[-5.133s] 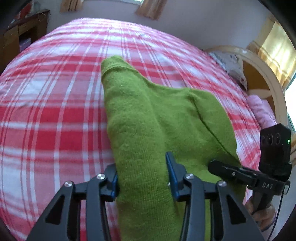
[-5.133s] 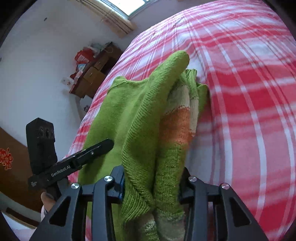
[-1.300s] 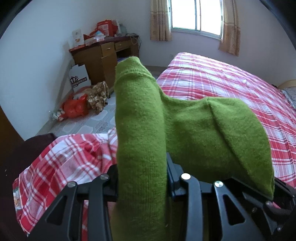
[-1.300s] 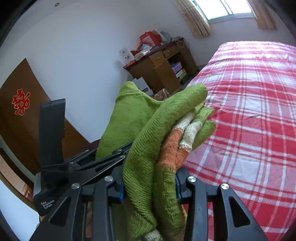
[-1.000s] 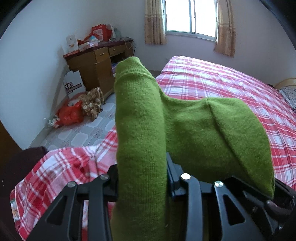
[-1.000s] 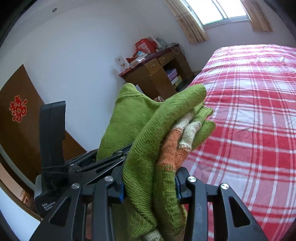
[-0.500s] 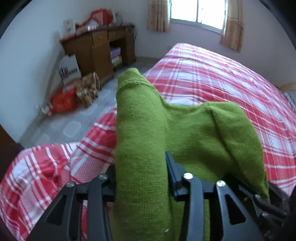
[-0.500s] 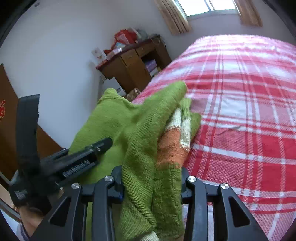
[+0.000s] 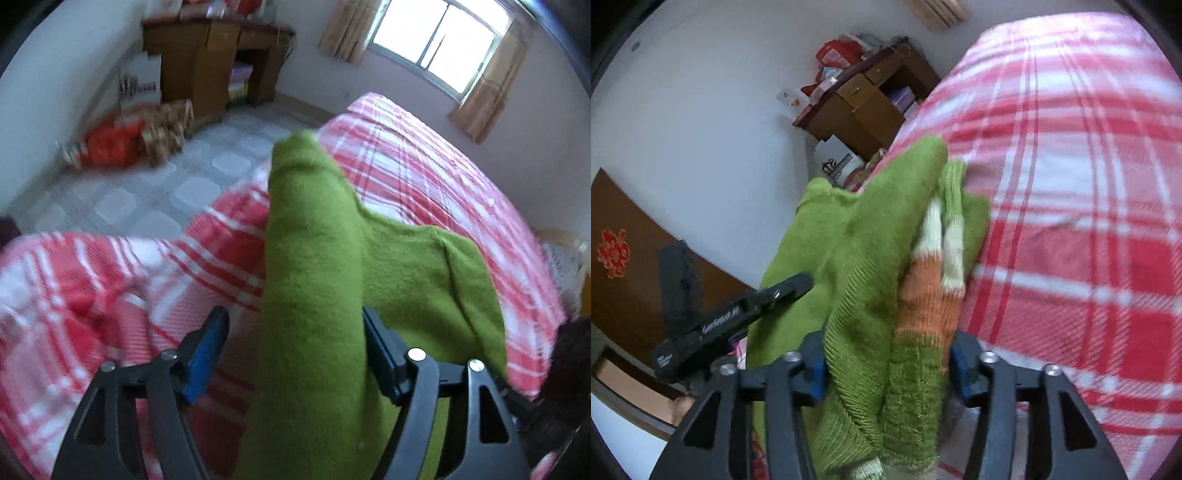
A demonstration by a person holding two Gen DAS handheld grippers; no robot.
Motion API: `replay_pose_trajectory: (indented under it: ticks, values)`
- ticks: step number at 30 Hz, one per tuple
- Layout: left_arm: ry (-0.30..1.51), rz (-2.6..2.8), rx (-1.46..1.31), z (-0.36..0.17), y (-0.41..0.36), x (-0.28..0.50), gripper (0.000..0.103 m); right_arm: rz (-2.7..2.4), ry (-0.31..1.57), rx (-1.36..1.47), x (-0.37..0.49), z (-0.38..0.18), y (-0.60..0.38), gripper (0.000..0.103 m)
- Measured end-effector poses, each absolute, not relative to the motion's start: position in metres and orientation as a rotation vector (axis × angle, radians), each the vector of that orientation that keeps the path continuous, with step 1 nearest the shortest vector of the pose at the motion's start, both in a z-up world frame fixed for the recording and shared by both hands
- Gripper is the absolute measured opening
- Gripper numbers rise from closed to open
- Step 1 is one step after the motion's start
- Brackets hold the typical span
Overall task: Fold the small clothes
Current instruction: 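Lower the sweater bundle onto the bed and open both tools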
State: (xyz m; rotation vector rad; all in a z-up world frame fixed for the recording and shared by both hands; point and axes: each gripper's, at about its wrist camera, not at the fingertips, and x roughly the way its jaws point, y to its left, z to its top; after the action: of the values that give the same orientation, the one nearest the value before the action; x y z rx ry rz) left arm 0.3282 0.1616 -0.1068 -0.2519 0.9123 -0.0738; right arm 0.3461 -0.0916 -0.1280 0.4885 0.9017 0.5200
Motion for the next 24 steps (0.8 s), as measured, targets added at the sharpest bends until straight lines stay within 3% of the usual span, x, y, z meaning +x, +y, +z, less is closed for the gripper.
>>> replay_pose_trajectory:
  ticks: [6,7,8,9,12,15,20,24]
  values:
    - [0.809,0.079,-0.092,-0.084,0.150,0.331,0.079,0.363,0.700,0.203,0.348,-0.074,-0.088,0.057]
    - [0.832,0.109,-0.096,-0.089,0.150,0.339,0.079,0.364,0.693,0.174,0.350,-0.071,-0.082,0.052]
    - [0.853,0.125,-0.106,-0.095,0.152,0.345,0.082,0.386,0.696,0.124,0.355,-0.071,-0.074,0.038]
    - [0.879,0.136,-0.118,-0.104,0.154,0.352,0.082,0.402,0.710,0.101,0.358,-0.072,-0.068,0.035]
    - [0.911,0.162,-0.139,-0.116,0.155,0.364,0.082,0.390,0.834,0.007,0.382,-0.103,-0.051,0.034]
    - [0.902,0.199,-0.091,-0.118,0.147,0.367,0.082,0.395,0.815,0.043,0.397,-0.118,-0.060,0.034]
    - [0.900,0.214,-0.049,-0.118,0.145,0.370,0.083,0.365,0.852,0.134,0.421,-0.118,-0.068,0.034]
    - [0.897,0.151,-0.109,-0.117,0.159,0.362,0.083,0.360,0.782,0.160,0.383,-0.096,-0.085,0.034]
